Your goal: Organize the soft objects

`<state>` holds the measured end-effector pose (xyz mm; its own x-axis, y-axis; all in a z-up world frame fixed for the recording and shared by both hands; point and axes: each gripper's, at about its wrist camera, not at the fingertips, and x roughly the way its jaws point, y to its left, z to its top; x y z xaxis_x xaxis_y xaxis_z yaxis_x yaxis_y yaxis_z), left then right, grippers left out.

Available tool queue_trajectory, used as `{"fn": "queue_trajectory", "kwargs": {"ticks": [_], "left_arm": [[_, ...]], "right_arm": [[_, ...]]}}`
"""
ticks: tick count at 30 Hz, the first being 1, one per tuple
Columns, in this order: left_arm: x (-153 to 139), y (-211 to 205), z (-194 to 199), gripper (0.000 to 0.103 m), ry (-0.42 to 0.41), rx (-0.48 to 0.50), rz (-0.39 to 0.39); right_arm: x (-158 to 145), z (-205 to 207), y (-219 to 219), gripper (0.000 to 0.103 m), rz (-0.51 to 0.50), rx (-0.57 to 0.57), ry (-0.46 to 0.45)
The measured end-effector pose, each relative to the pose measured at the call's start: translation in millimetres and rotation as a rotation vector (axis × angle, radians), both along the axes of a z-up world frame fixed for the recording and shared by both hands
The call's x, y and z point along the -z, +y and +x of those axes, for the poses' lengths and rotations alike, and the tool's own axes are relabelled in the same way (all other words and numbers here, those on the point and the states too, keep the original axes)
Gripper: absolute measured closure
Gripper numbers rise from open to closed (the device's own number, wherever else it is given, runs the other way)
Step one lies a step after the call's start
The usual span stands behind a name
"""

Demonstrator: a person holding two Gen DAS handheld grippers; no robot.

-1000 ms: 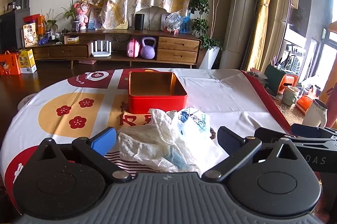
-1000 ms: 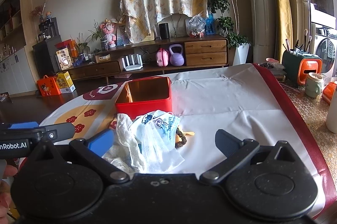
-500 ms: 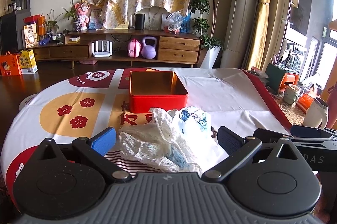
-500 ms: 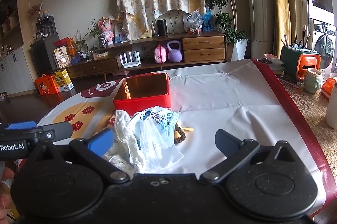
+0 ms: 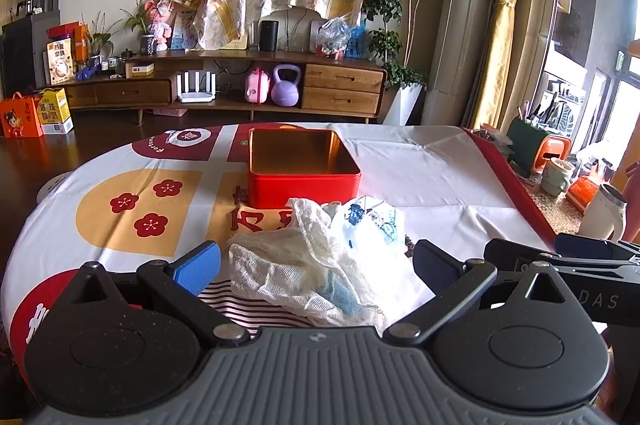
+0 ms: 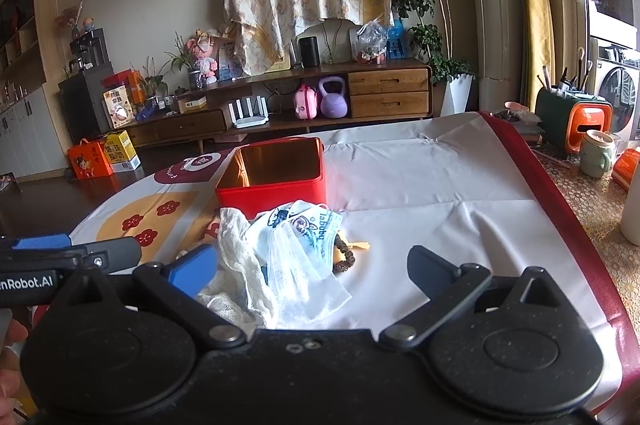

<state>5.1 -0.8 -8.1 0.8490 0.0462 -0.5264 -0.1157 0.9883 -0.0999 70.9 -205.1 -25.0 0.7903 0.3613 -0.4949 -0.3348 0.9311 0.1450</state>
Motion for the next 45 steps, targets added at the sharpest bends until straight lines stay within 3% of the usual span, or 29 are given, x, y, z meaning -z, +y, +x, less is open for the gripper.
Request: {"fn": "queue_trajectory", "kwargs": {"ticks": [7,17,22,27,35,41,45], "left_arm": [[9,5,11,0.0,0.039,0.001,-0.008],[24,25,35,0.0,0.05,-0.004,-0.033],[35,32,54,0.0,0.086,0.009,-0.054],[47,28,78,0.001,0.123,0.015,-0.025],[68,30,115,0.001,0.168,0.023,-0.031],[86,37,139,0.003,0.249,0.012,-0.089],[99,35,151,0.003,0.304,0.011,-0.056]], "right_arm": [[7,11,3,0.001,0.003,-0.021,0.02],[29,35,16,0.004,-0.083,-0.106,0.044],[42,55,21,0.009,-0.14,-0.132,0.052],[53,77,27,0.018,-0.172,-0.183,0.076],[68,103,46,0.023,-0.232,-0.25,0.097],[81,117,54,0.029,-0.248,-0.269,0.129],[89,123,56,0.032,-0.245,-0.277,0.159]]}}
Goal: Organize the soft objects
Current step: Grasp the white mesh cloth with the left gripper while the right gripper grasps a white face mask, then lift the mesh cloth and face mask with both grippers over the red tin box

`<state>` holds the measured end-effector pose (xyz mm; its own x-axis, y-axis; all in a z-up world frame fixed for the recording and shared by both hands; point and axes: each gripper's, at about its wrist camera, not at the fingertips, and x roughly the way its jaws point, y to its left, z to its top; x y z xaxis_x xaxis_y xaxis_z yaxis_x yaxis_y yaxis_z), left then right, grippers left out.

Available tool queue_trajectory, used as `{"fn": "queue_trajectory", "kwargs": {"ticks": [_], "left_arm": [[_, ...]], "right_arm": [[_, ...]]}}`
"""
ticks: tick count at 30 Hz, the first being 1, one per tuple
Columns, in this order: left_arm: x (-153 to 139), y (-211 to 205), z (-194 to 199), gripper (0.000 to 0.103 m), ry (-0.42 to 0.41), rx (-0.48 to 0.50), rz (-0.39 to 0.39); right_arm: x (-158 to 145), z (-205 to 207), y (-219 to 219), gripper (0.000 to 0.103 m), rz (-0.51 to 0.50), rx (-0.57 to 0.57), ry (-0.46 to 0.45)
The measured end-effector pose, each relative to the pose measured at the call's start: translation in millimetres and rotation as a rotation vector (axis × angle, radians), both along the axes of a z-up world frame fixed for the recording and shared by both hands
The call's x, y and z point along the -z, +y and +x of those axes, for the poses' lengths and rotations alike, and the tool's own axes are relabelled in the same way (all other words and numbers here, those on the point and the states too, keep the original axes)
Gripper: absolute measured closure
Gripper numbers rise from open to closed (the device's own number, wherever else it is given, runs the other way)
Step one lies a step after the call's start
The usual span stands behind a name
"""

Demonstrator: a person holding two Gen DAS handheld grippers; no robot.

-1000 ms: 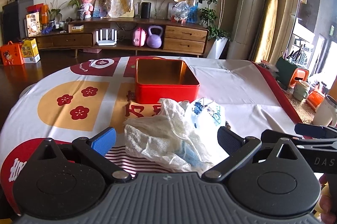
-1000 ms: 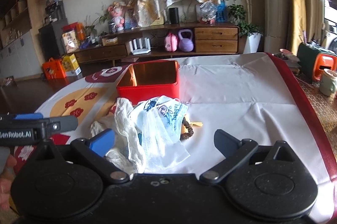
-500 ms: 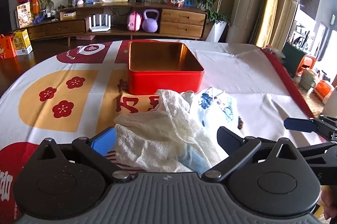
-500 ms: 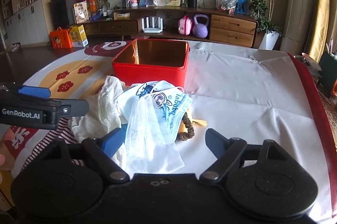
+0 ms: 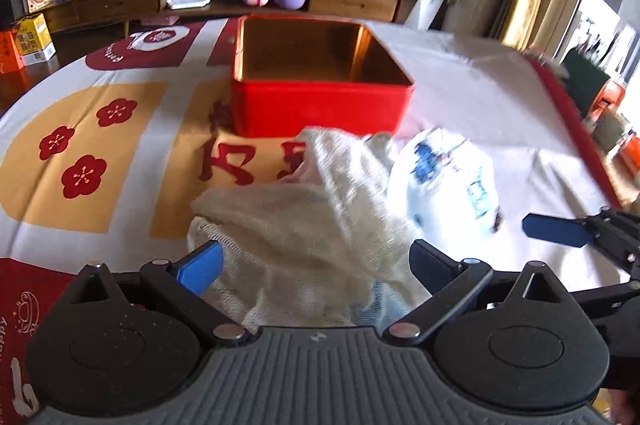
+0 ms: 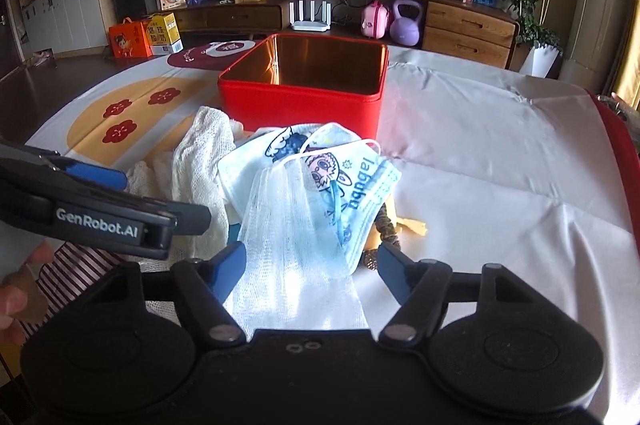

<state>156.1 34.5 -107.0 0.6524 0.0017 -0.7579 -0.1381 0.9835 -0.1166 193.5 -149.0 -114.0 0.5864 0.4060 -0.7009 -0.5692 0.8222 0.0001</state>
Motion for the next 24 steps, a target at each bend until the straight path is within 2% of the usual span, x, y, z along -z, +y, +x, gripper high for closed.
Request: {"fn": "queue_trajectory", "kwargs": {"ticks": [3,6,9,10,13,15,16,18,20,21,24], "left_arm": [[12,4,4,0.007,0.047,-0.01,-0.012],[20,8,4,0.016,0.073,-0.009,-0.036],[22,10,3,0.031,0.076,-0.01,-0.056],[22,10,2,0.039,0.076,-0.009,-0.063],[22,10,1,0.052,0.07,-0.006,-0.077],[21,9,0,0.063,0.067,-0.002,-0.082],[21,8,0,0.069,0.067,-0.001,-0.081],[20,8,-1,0.073,0.063,0.002,-0.081],[18,7,-3,0.083,0.056,0.001,-0.073],[17,7,-4,0.084,0.051,0.004,-0.072],[13,6,-7,0.091,0.034,0.01,-0.052]], "right_arm": [[5,1,2,0.041,-0.008,-0.007,0.016],[9,2,2,0.047,-0.009,-0.006,0.028],[10,2,3,0.055,-0.011,-0.002,0.031],[10,1,4,0.057,-0.016,0.001,0.027],[10,-2,5,0.065,-0.021,-0.002,0.022],[10,-3,6,0.077,-0.031,-0.003,0.015],[9,-4,7,0.079,-0.036,-0.005,0.012],[7,-6,7,0.086,-0.038,-0.005,0.002],[4,-8,6,0.092,-0.027,-0.012,-0.003],[3,-10,5,0.096,-0.025,-0.011,-0.012],[-3,-12,2,0.1,-0.006,-0.004,-0.023]]}}
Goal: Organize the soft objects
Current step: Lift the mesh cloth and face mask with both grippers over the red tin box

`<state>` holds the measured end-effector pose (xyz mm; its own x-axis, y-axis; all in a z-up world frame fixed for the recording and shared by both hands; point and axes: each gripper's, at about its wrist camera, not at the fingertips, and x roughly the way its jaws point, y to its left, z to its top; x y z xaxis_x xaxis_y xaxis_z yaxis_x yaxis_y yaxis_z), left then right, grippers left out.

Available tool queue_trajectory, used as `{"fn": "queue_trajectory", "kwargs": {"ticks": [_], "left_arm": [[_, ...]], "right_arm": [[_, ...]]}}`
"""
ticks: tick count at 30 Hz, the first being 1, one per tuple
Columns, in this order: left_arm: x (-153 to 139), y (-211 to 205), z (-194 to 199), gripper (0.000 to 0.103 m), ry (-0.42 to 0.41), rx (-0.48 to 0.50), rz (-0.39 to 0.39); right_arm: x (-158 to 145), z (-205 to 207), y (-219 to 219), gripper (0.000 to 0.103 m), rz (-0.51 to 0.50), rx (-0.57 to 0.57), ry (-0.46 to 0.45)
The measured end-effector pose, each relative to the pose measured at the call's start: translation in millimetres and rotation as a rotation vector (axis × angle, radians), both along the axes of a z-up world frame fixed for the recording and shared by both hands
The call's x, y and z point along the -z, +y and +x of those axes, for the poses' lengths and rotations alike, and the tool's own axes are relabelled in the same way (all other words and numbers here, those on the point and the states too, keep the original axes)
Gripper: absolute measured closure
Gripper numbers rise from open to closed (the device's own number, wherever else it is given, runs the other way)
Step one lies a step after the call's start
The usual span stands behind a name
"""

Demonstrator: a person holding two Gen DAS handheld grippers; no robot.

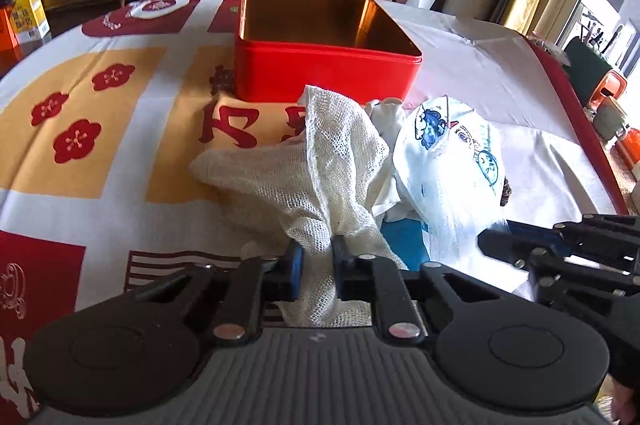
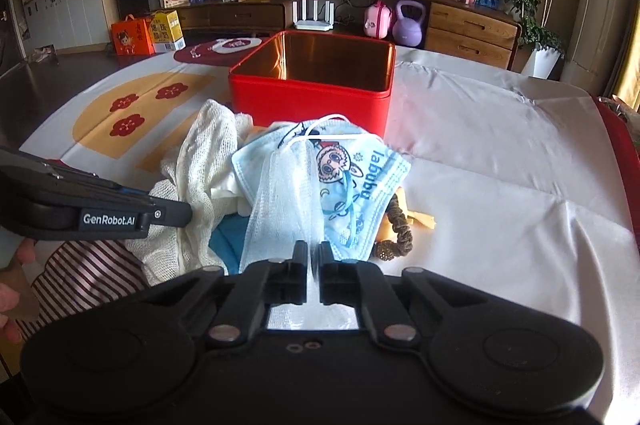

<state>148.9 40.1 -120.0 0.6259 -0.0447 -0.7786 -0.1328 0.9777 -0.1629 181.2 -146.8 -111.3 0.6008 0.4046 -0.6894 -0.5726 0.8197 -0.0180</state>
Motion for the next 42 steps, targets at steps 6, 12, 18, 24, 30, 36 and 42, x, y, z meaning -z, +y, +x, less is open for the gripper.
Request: {"fn": "queue_trajectory", "kwargs": {"ticks": [6,12,18,24,30,36,42], "left_arm": [[-9,3,-7,0.095,-0.033,0.005,-0.006],[-26,11,-15,0.095,-0.065,-0.012,-0.01],[-48,20,-20,0.095,-0.101,-0.016,-0.006],[-67,26,-17,0.095,-0.14,-0.003,0.011],[-86,32,-7,0.095,-0.163,0.011,0.013],[-106,35,12,0.095,-0.189,0.043,0.021],[-121,34,37,0.095,-0.209,0.074,0.049]], "right_arm": [[-16,-8,-6,0.101,0.045,0.004,-0.021],[-35,-11,-9,0.101,0.068,0.001,-0.051],[-55,-6,-11,0.101,0.097,-0.008,-0.052],[-72,6,-13,0.101,0.131,-0.001,-0.045],[-86,26,-11,0.101,0.153,-0.013,-0.004],[-98,44,1,0.101,0.155,-0.043,0.008],[-103,70,14,0.101,0.146,-0.046,0.019]]}}
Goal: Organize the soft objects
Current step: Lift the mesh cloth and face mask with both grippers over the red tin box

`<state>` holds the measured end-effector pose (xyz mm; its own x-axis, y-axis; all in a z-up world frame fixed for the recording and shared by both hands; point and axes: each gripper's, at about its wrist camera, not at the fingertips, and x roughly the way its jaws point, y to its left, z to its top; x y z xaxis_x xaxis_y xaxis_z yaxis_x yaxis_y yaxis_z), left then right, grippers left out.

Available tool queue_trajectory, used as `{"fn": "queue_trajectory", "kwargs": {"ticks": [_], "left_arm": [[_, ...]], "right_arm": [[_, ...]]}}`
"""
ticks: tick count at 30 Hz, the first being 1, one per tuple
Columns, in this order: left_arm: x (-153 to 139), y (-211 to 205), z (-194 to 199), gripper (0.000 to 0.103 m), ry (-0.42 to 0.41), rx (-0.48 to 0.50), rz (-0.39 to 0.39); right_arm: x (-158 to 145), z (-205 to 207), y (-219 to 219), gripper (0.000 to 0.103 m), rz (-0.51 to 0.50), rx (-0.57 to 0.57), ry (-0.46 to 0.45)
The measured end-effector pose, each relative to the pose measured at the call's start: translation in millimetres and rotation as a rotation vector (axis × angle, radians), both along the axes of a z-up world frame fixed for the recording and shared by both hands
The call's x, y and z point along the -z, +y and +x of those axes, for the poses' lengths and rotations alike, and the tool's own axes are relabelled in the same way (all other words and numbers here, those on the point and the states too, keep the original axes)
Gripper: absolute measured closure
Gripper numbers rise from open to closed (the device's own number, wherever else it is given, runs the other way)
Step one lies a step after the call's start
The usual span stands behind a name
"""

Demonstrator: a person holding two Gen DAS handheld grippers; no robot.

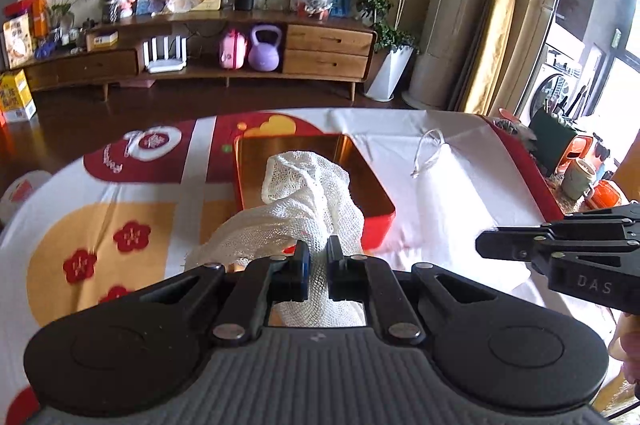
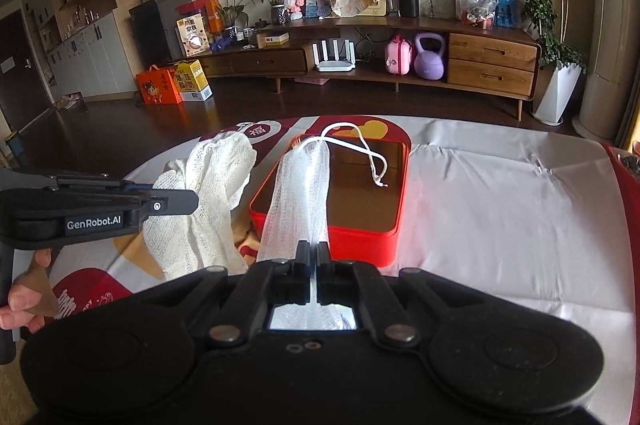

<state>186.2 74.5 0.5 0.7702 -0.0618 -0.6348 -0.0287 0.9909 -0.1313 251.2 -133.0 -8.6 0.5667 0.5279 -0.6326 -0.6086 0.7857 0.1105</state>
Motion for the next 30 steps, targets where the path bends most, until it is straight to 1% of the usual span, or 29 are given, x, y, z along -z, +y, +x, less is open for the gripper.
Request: {"fn": "queue_trajectory", "kwargs": {"ticks": [6,9,16,22,25,30], "left_arm": [[-8,7,30,0.095,-0.008,0.01,0.01],[-9,10,48,0.095,-0.009,0.012,0.031],[-8,17,91,0.095,-0.024,0.025,0.062],[5,22,130,0.095,0.004,0.026,0.078],[15,24,147,0.095,0.021,0.028,0.063],[36,24,169,0.095,0.066,0.046,0.091]], "right_arm": [[-2,30,14,0.101,-0.019,0.01,-0.004],[-2,47,22,0.101,-0.032,0.015,0.001],[9,86,34,0.101,-0.056,0.05,0.046],[23,117,47,0.1,-0.049,0.066,0.082],[35,128,54,0.1,-0.06,0.066,0.098],[56,139,61,0.1,-0.086,0.06,0.132]]}}
